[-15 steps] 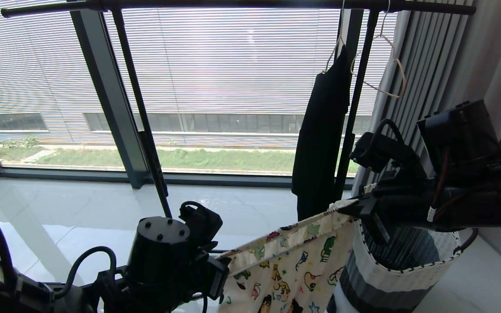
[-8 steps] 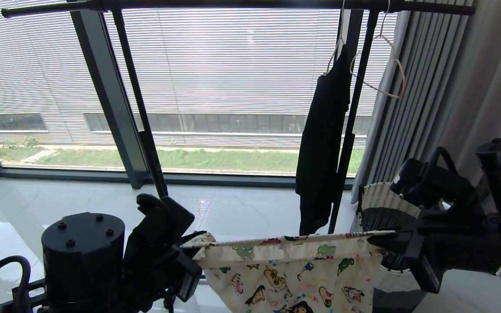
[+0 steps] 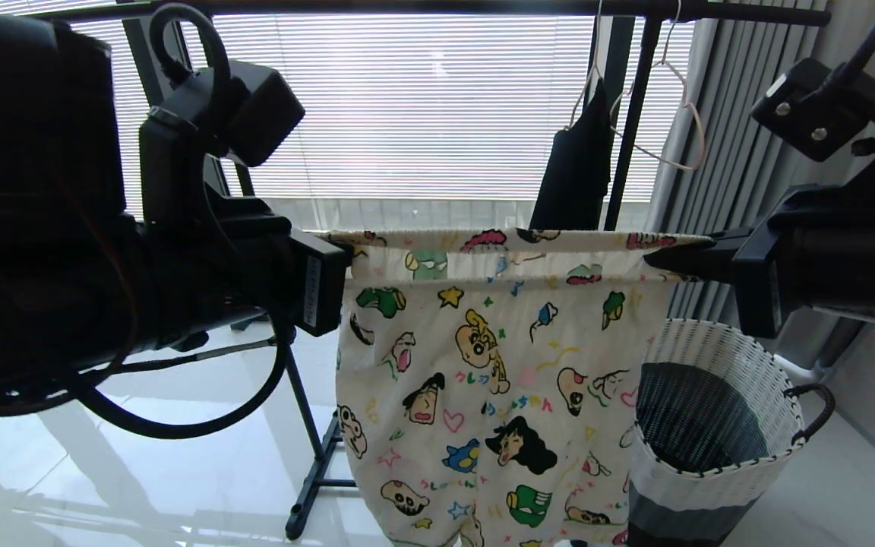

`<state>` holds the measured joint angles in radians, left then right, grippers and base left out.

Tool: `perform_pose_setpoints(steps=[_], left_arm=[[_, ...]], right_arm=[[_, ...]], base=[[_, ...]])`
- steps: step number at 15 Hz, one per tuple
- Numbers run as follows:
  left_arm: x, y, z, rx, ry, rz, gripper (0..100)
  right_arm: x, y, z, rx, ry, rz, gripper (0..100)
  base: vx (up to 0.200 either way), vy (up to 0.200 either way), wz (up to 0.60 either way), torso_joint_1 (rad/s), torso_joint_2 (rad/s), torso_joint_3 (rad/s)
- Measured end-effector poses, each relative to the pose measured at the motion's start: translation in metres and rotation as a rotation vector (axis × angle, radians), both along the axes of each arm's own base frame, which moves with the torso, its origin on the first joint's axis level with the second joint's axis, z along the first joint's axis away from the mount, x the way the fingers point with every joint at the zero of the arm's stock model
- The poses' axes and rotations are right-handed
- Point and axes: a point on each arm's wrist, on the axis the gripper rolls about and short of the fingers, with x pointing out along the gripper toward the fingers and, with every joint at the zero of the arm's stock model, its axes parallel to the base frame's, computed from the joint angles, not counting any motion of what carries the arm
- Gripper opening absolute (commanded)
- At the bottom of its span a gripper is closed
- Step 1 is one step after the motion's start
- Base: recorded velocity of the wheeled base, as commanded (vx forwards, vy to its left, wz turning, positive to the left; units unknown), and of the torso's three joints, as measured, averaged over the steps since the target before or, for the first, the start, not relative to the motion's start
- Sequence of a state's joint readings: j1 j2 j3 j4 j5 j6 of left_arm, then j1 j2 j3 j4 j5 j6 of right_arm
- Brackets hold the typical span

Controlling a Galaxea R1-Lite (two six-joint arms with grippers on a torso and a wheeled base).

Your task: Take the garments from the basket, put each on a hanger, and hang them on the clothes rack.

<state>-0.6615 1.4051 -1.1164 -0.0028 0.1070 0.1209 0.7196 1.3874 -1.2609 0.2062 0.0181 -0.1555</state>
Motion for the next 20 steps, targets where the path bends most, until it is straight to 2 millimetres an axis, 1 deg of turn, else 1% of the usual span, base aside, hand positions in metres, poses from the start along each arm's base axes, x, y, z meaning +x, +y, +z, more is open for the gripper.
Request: perform_pose_setpoints(steps=[1, 3, 4, 5, 7, 8, 11, 15, 16, 18, 20], left_arm=[[-0.009, 0.000, 0.013, -0.012, 0.086, -0.027, 0], [-0.033, -0.002, 0.027, -0.056, 0.222, -0.090, 0], [-0.044, -0.005, 0.029, -0.072, 0.253, -0.124, 0], [-0.050, -0.005, 0.026, -0.062, 0.269, -0.141, 0], [-0.055, -0.005, 0.022, 0.004, 0.233, -0.176, 0], [-0.054, -0.004, 0.022, 0.030, 0.198, -0.191, 0], [-0.044, -0.006, 0.026, 0.004, 0.097, -0.184, 0], [-0.019, -0.021, 0.025, -0.021, -0.040, -0.171, 0], [-0.013, -0.024, 0.024, -0.019, -0.049, -0.167, 0], [-0.008, -0.029, 0.020, -0.011, -0.042, -0.162, 0], [-0.007, -0.030, 0.018, -0.005, -0.034, -0.159, 0]], right_arm=[[0.002, -0.002, 0.010, 0.000, -0.001, -0.013, 0], [0.005, -0.003, 0.017, 0.006, -0.009, -0.023, 0], [0.004, -0.003, 0.018, 0.007, -0.011, -0.022, 0], [0.002, -0.004, 0.017, 0.007, -0.011, -0.018, 0], [-0.004, -0.007, 0.015, 0.003, -0.006, -0.013, 0], [-0.006, -0.009, 0.013, 0.001, -0.004, -0.011, 0], [-0.024, -0.022, 0.004, -0.005, 0.005, -0.002, 0], [-0.060, -0.026, 0.001, -0.002, 0.002, 0.126, 0], [-0.069, -0.025, 0.000, -0.011, 0.009, 0.168, 0], [-0.078, -0.022, -0.001, -0.017, 0.012, 0.223, 0], [-0.080, -0.021, -0.001, -0.019, 0.012, 0.235, 0]], base=[[0.000, 0.000, 0.00, 0.000, 0.00, 0.000], [0.000, 0.000, 0.00, 0.000, 0.00, 0.000], [0.000, 0.000, 0.00, 0.000, 0.00, 0.000], [0.000, 0.000, 0.00, 0.000, 0.00, 0.000], [0.000, 0.000, 0.00, 0.000, 0.00, 0.000], [0.000, 0.000, 0.00, 0.000, 0.00, 0.000], [0.000, 0.000, 0.00, 0.000, 0.00, 0.000], [0.000, 0.000, 0.00, 0.000, 0.00, 0.000], [0.000, 0.000, 0.00, 0.000, 0.00, 0.000], [0.000, 0.000, 0.00, 0.000, 0.00, 0.000], [0.000, 0.000, 0.00, 0.000, 0.00, 0.000]])
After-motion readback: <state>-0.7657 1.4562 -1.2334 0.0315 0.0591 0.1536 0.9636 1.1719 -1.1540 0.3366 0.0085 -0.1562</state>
